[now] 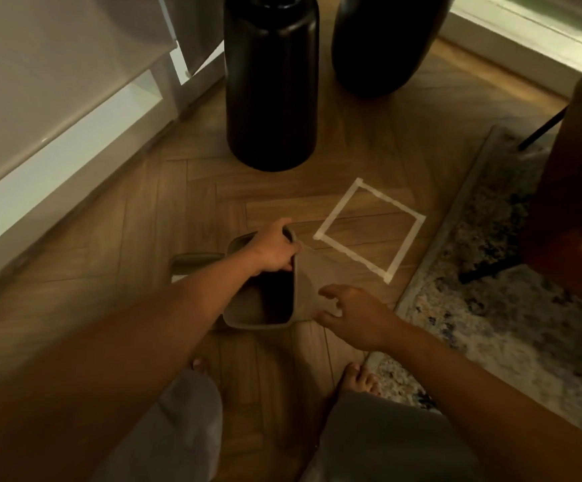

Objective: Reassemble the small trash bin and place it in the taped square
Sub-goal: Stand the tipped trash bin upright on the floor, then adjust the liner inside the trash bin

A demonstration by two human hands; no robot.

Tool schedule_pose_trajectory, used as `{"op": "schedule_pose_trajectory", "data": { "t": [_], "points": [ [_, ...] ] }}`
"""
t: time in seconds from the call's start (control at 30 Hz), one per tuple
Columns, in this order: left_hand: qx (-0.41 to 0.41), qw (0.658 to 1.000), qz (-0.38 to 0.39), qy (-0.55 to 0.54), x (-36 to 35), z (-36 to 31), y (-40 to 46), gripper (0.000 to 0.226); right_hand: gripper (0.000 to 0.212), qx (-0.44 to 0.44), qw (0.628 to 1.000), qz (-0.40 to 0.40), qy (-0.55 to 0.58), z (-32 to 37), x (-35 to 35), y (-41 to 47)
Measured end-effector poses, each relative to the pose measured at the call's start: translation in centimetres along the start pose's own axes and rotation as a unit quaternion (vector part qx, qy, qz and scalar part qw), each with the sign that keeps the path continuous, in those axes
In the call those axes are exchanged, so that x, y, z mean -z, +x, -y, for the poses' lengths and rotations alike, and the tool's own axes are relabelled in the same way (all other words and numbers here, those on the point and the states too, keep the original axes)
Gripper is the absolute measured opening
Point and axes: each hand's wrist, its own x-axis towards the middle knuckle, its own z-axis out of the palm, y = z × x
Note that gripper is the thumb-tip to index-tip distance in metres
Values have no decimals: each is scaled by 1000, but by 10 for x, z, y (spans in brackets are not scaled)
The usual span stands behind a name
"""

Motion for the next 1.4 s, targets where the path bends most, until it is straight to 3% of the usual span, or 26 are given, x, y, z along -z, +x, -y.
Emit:
{"op": "schedule_pose_trajectory", "data": {
  "t": [0.23,0.4,0.6,0.8,1.13,1.27,1.4],
  "points": [
    [-1,1000,5,4,-6,-19,6,79,51,-32,995,-55,70,11,0,10],
    [1,1000,16,13,-22,-17,17,79,27,-40,992,-114,25,13,-13,31],
    [-17,1000,6,-13,-29,-10,27,79,16,-34,986,-156,38,1,-16,39],
    [-83,988,-101,84,-10,10,27,80,12,-46,977,-202,49,-9,-6,44],
    [46,990,-48,121,6,61,23,100,24,-76,961,-213,159,-22,1,49],
    [7,993,-72,92,5,53,21,85,14,-102,951,-223,186,-36,3,47],
    [-32,997,-48,56,10,34,19,62,16,-139,942,-206,224,-54,8,41]
  ]
}}
